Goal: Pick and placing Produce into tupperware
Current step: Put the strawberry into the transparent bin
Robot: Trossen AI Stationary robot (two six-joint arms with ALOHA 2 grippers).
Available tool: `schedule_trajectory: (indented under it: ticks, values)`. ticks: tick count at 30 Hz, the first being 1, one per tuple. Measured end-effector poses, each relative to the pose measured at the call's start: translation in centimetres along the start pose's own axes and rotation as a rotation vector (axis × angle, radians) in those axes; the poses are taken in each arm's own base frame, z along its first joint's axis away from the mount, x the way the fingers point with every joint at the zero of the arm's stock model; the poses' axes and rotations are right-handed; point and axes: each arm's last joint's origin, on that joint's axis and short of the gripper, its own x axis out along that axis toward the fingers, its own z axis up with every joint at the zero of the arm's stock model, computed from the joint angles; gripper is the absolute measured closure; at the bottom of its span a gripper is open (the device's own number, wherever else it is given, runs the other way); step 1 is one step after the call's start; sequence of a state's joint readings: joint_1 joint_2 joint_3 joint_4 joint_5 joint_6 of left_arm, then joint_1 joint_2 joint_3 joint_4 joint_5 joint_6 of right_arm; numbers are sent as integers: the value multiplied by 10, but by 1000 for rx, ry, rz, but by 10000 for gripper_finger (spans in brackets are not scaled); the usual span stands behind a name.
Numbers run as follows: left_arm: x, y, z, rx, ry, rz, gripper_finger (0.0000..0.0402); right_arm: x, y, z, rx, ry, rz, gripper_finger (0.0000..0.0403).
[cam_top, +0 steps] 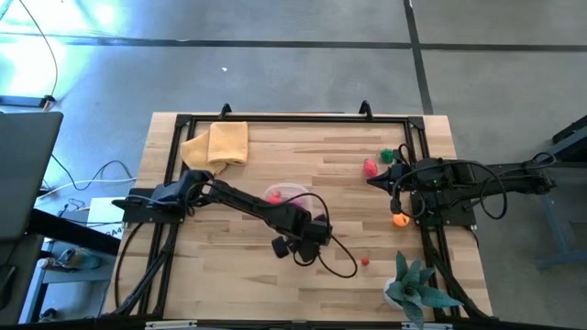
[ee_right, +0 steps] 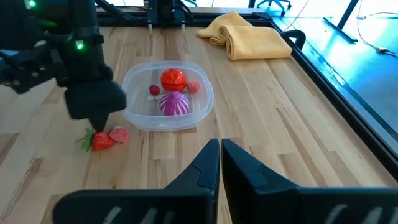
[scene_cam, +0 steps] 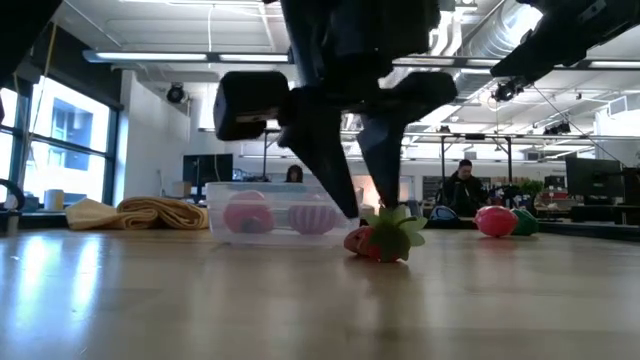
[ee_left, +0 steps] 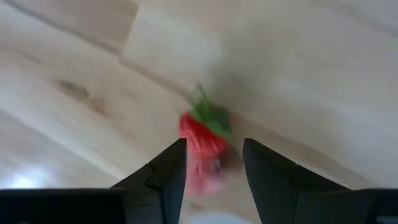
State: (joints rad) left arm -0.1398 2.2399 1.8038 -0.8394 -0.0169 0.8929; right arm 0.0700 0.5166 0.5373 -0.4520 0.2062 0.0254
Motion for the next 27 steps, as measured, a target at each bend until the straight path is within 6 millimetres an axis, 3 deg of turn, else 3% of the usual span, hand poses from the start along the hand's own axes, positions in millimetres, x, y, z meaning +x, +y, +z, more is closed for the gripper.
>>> schedule_trajectory:
  ticks: [27]
  values:
    - [2, -1, 6, 117, -2, 44, 254, 0, 0, 0, 0, 0, 0, 394]
